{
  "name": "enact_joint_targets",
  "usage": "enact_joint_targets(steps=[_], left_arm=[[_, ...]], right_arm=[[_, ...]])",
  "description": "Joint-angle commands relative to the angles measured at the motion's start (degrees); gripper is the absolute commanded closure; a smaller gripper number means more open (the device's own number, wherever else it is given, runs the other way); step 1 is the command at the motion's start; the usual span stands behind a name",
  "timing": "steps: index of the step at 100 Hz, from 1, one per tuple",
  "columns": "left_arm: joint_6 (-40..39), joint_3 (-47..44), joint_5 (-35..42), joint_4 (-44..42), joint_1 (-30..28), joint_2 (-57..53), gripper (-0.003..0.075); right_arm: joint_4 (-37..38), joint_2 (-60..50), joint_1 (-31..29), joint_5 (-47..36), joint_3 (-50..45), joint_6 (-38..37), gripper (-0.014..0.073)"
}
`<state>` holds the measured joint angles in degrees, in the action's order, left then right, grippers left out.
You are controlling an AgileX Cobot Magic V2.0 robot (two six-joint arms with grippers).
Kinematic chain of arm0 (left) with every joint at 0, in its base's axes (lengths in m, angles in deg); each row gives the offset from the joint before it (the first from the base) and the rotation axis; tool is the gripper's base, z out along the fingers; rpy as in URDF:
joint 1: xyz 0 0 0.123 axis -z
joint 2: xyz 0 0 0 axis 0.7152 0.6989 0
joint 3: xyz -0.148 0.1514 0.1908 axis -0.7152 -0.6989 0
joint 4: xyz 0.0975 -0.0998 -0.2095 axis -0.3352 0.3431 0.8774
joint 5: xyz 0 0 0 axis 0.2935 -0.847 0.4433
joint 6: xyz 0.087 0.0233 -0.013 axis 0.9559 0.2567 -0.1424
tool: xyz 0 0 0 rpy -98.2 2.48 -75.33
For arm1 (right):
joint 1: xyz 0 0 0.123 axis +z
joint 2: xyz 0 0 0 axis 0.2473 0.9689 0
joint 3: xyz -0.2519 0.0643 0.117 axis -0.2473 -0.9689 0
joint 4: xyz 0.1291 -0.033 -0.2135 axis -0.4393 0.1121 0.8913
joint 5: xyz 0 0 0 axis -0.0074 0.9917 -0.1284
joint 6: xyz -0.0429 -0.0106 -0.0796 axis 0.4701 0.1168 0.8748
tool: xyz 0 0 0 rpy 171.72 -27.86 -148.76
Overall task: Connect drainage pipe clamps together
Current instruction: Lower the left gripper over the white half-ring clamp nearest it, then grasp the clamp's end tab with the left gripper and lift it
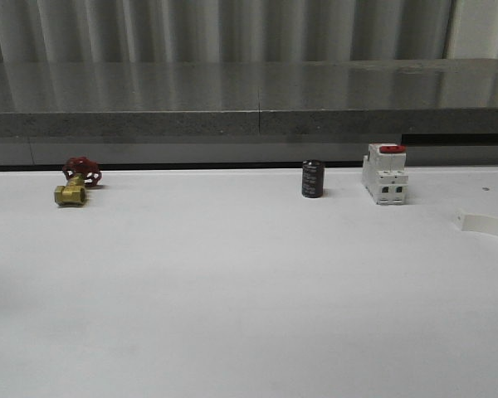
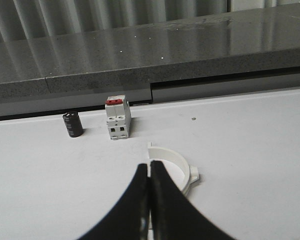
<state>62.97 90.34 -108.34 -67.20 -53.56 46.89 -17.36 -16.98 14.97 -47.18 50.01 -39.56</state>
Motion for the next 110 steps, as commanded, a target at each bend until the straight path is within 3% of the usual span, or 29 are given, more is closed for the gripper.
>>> enact_joint_targets(steps=[1,25,59,110], left_arm=[[1.77,2.96,3.49,0.83,-2.46,2.59,0.0122],[3.26,5.36,6.39,0.83,-5.88,12.22,0.0122],[5.75,11.63,8.61,0.72,-5.87,22.81,0.0122],[9.22,15.66,8.09,0.72,-5.87,28.77,0.0122]], right_arm=[[0.26,-1.25,-0.32,-4.81,0.92,0.49,0.0662],[0.26,-1.25,-0.32,-4.81,0.92,0.49,0.0662],[0.26,-1.25,-0.32,-4.81,0.92,0.49,0.0662],[0.26,-1.25,-0.32,-4.81,0.92,0.49,0.0662]])
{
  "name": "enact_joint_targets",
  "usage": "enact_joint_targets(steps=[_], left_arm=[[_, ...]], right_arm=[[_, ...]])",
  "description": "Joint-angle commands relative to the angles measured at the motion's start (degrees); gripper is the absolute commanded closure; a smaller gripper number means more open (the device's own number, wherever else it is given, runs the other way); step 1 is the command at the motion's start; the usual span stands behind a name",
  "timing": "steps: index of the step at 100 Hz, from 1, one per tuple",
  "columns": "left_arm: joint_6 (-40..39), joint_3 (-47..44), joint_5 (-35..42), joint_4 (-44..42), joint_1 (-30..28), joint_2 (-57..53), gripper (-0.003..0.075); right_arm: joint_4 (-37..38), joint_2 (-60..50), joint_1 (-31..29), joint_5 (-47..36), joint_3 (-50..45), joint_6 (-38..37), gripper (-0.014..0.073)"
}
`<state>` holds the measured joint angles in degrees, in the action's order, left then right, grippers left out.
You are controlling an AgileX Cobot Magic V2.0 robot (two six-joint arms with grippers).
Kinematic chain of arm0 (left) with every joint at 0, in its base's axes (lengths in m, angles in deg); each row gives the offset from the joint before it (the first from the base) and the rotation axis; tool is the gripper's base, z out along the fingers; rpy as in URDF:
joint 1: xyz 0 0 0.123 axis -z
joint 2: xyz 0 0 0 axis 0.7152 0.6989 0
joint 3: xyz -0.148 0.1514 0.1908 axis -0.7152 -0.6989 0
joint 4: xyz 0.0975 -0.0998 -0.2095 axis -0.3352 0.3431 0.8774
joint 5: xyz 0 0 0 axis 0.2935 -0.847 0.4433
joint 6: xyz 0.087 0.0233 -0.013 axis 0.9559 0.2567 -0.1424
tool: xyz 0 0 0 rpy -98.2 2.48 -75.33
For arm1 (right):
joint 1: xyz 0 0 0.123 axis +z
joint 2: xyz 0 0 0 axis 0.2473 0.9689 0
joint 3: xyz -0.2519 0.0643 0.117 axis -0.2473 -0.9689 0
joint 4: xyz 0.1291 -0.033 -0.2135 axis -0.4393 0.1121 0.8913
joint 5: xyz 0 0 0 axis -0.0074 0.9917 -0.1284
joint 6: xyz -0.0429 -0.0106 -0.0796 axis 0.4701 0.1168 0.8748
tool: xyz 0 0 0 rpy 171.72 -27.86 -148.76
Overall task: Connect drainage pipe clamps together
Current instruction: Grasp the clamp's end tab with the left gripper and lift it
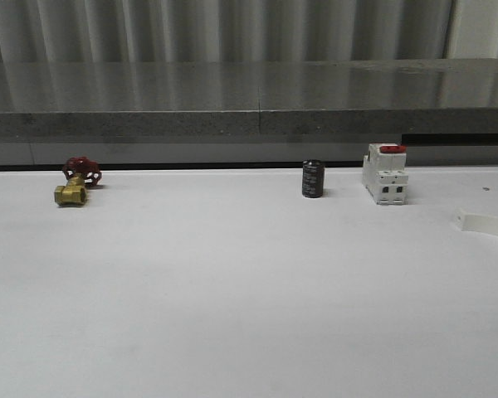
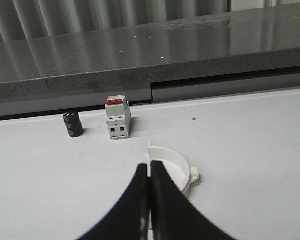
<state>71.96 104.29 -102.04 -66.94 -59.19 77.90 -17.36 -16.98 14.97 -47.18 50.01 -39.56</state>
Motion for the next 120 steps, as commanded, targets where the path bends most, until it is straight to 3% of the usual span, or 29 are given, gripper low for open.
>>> enact_joint_targets(steps=[1,43,52,74,83,93,120], left_arm=[[0.22,1.71,1.79,0.46,-0.24,-2.08,0.0122],[0.22,1.71,1.7,0.69,-0.24,0.07,0.0131],[0.22,1.71,1.7,0.69,-0.24,0.07,0.0202],[0.22,1.71,0.25,0.69,-0.24,-0.53,0.0563],[0.22,1.71,-0.78,0.69,-0.24,-1.08,0.0656],[0.22,1.71,-2.0,0.69,-0.24,-2.5,0.0689],[-0.01,1.71,-7.95,4.21,2.66,-9.66,0.069]], right_arm=[[0.26,-1.25,-0.32,-4.81,0.92,0.49,0.0662],[0.26,-1.25,-0.32,-4.81,0.92,0.49,0.0662],[0.26,-1.25,-0.32,-4.81,0.92,0.49,0.0662],[0.26,-1.25,-0.32,-4.81,0.92,0.49,0.0662],[0.26,-1.25,-0.32,-4.81,0.92,0.49,0.0662],[0.26,-1.25,-0.32,-4.81,0.92,0.49,0.0662],[0.26,-1.25,-0.32,-4.81,0.92,0.49,0.0662]])
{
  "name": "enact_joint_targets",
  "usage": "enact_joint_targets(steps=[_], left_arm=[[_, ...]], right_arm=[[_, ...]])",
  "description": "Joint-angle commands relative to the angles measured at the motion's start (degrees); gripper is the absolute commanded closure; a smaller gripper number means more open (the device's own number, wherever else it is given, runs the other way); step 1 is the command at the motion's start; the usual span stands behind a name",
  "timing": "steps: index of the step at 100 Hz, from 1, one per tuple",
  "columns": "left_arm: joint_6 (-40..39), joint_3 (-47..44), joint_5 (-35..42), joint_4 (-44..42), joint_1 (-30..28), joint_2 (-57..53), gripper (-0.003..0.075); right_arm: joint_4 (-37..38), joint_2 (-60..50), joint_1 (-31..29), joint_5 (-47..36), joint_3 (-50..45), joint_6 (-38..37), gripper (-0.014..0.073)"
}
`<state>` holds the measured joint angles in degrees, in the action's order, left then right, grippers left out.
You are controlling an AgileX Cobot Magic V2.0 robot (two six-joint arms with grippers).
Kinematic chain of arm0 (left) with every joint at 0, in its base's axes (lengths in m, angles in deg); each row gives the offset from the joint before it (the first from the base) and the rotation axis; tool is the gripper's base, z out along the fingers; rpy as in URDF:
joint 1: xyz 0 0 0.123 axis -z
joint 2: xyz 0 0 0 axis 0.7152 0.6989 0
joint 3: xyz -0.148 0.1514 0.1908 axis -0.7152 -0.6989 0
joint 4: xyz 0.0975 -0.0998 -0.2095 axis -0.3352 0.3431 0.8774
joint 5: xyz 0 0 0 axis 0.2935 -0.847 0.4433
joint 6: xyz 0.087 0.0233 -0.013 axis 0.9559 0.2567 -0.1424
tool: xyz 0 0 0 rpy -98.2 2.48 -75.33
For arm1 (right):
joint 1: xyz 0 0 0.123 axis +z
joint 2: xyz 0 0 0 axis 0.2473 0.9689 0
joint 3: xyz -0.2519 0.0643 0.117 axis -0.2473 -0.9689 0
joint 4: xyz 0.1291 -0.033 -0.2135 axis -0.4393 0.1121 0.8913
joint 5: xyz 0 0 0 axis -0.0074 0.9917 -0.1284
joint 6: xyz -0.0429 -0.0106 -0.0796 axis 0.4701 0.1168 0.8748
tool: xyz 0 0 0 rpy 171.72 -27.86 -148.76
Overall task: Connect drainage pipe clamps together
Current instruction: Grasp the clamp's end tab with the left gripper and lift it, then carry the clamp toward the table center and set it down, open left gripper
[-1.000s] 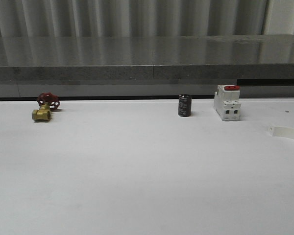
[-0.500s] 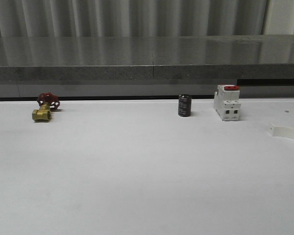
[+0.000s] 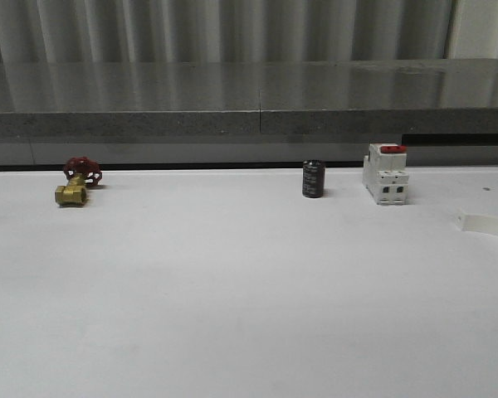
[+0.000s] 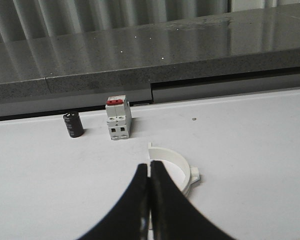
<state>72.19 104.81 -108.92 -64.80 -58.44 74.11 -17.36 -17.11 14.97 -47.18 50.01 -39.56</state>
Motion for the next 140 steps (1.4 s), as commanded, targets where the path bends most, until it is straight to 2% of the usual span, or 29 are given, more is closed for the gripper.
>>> enact_joint_targets(steps=[1,23,41,61,82,101,140], left_arm=[[-0.32,1.19,-1.17,2.18,2.11,-6.09,0.069],[-9.76,1.19,-6.28,2.33,10.28,-11.76,0.069],[-14.88,1.09,-6.81,2.33,20.45,-12.34,0.069],[-22.59,1.09,-3.43,2.17,30.74,-10.61,0.069],[-27.62,1.19,0.62,1.67,38.44,-6.36,0.0689],[-30.98,1.19,3.31,0.93,41.11,-2.01,0.0689],[-33.25,2.89,6.81,1.01,41.35,0.92,0.0689]], right_arm=[[0.26,-1.12,-0.32,-4.81,0.92,0.49,0.0662],[0.26,-1.12,-0.32,-4.81,0.92,0.49,0.0662],[0.26,-1.12,-0.32,-4.81,0.92,0.49,0.0662],[0.26,-1.12,-0.32,-4.81,0.92,0.49,0.0662],[0.26,-1.12,-0.32,-4.81,0.92,0.49,0.0662],[0.26,-1.12,-0.32,-4.81,0.92,0.49,0.0662],[0.26,-1.12,-0.32,-4.81,0.92,0.49,0.0662]])
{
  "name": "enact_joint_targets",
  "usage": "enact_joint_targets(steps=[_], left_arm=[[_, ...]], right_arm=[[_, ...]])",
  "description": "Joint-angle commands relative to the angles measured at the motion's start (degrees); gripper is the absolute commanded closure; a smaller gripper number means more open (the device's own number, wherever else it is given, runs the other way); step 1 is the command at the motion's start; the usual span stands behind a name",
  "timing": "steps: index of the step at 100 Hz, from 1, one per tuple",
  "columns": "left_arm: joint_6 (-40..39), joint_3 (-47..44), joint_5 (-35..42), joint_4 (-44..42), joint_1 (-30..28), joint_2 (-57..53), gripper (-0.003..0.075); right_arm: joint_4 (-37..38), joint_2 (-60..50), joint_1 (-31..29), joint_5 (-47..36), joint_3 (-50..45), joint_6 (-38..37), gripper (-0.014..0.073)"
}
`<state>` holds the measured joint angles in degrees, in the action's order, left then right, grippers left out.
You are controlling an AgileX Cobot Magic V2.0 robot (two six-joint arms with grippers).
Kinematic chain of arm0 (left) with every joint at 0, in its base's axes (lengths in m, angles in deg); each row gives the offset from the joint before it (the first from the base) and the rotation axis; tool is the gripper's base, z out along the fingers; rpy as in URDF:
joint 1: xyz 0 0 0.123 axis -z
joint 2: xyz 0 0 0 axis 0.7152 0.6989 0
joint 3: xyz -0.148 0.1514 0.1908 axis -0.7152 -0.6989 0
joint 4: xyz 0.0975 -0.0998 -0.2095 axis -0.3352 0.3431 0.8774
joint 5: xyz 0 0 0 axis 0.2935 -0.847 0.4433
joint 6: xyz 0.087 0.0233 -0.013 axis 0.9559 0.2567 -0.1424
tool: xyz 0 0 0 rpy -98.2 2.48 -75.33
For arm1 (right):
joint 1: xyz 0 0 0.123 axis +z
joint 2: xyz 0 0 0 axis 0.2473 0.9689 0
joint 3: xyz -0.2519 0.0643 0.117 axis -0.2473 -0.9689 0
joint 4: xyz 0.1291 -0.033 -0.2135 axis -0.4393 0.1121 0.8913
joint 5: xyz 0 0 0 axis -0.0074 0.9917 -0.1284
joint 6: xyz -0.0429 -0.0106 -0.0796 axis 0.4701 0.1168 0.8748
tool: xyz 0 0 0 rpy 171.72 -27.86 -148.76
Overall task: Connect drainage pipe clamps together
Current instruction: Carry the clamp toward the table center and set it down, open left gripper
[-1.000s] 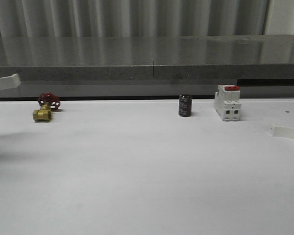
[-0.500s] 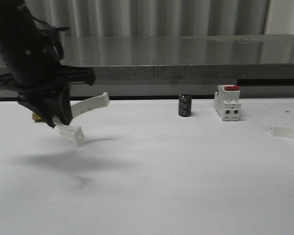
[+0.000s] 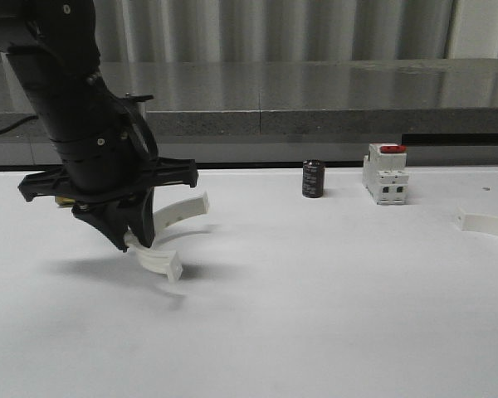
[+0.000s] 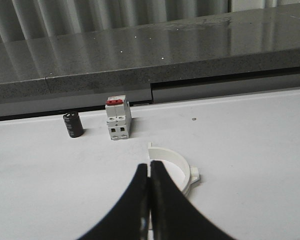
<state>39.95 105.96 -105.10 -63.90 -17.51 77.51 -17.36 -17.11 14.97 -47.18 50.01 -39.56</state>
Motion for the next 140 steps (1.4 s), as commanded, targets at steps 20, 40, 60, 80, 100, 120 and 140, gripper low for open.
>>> enact_joint_targets(steps=[20,40,60,80,100,120,140], left_arm=[[-1.01,1.74,3.44,0.11,0.43,-1.8,0.0689],[-1.01,2.27,2.77,0.11,0.43,0.45,0.0687],[-1.01,2.27,2.77,0.11,0.43,0.74,0.0687],[-1.01,2.27,2.62,0.11,0.43,0.74,0.0556],[-1.01,2.27,2.84,0.11,0.43,0.74,0.0169],[-1.01,2.27,2.84,0.23,0.43,0.3,0.0041],[0.56,2.27,2.95,0.09,0.43,-4.67,0.005]], right_arm=[[0.26,-1.12,-0.32,-4.81,0.92,0.49,0.0662],[0.26,-1.12,-0.32,-4.81,0.92,0.49,0.0662],[0.26,-1.12,-0.32,-4.81,0.92,0.49,0.0662],[0.26,-1.12,-0.32,-4.81,0.92,0.49,0.0662],[0.26,-1.12,-0.32,-4.81,0.92,0.49,0.0662],[0.26,-1.12,-0.32,-4.81,0.92,0.49,0.0662],[0.26,-1.12,-0.32,-4.81,0.92,0.49,0.0662]])
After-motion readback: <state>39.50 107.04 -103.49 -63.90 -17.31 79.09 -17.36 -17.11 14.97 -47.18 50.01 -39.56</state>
